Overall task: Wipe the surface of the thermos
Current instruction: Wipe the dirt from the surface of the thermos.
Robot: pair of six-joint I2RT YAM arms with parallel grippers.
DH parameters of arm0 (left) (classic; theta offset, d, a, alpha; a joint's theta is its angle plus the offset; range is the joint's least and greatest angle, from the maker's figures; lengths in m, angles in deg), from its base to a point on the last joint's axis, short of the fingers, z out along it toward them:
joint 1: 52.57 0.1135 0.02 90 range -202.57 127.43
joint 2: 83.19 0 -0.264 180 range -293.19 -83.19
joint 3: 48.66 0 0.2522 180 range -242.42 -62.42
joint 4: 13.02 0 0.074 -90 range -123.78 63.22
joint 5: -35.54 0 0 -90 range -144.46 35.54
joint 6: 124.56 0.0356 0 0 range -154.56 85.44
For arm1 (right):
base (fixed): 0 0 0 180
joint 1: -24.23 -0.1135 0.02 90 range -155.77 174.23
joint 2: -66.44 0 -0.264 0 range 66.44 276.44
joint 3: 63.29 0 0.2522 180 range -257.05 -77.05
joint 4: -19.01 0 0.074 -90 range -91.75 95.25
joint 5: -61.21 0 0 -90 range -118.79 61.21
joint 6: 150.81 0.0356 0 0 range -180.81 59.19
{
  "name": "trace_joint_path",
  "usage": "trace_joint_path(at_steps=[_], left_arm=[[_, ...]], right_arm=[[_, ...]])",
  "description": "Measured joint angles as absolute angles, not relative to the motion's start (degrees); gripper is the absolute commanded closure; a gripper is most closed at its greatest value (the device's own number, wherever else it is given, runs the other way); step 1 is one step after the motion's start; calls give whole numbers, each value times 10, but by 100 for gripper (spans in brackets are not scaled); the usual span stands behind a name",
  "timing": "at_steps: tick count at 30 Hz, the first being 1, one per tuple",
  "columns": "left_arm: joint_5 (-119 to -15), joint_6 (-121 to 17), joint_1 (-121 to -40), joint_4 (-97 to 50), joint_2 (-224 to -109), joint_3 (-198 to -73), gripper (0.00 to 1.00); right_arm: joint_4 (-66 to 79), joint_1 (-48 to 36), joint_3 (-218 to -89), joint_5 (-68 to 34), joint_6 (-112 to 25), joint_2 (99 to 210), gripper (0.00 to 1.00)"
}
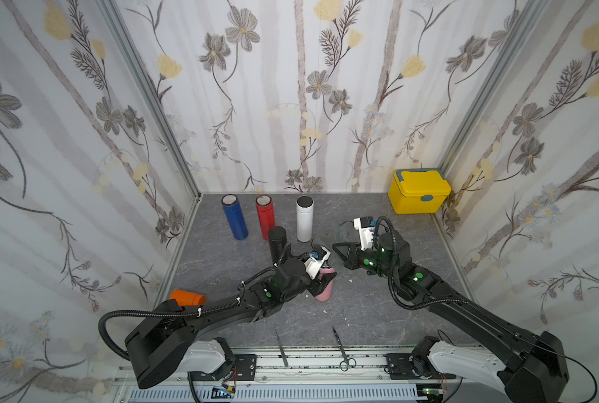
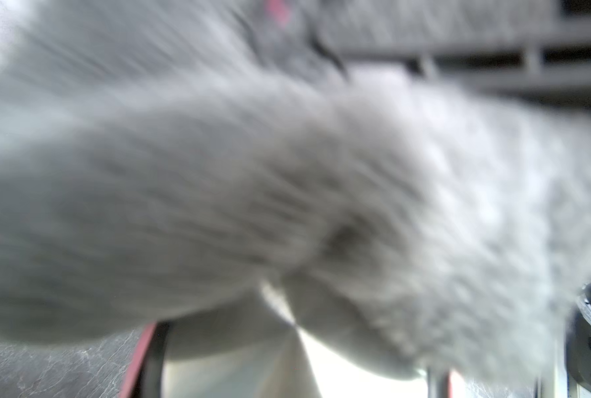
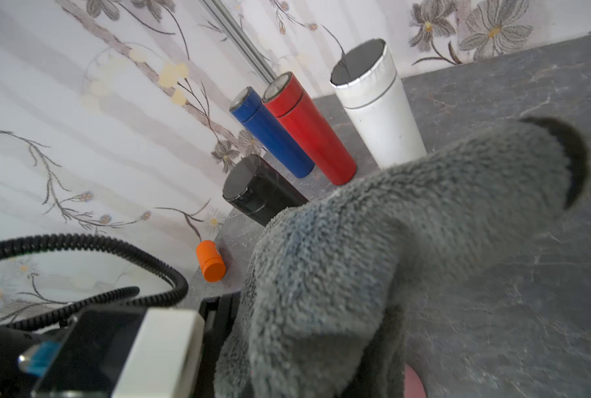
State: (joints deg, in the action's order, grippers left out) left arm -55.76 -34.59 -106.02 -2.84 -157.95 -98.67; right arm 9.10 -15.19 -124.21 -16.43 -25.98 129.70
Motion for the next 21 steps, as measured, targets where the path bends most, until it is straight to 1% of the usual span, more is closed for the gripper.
trace_joint_path(at_steps=[5, 9, 12, 15, 19, 21], left_arm=[[-553, -350, -1060, -29, -1592, -998, 100], [-544, -357, -1059, -32, -1600, -1007, 100], [-543, -371, -1052, -49, -1602, -1018, 100], [-512, -400, -1038, -80, -1601, -1042, 100], [-465, -461, -1028, -120, -1580, -1094, 100], [-454, -495, -1026, -135, -1561, -1118, 100]], right_arm=[[110, -177, -1245, -146, -267, 1320, 100], [114, -193, -1210, -141, -275, 1289, 100], [114, -192, -1156, -152, -274, 1224, 100], [76, -183, -1095, -173, -267, 1136, 100], [31, -158, -1019, -231, -248, 1037, 100], [26, -155, -990, -259, -241, 1012, 100]])
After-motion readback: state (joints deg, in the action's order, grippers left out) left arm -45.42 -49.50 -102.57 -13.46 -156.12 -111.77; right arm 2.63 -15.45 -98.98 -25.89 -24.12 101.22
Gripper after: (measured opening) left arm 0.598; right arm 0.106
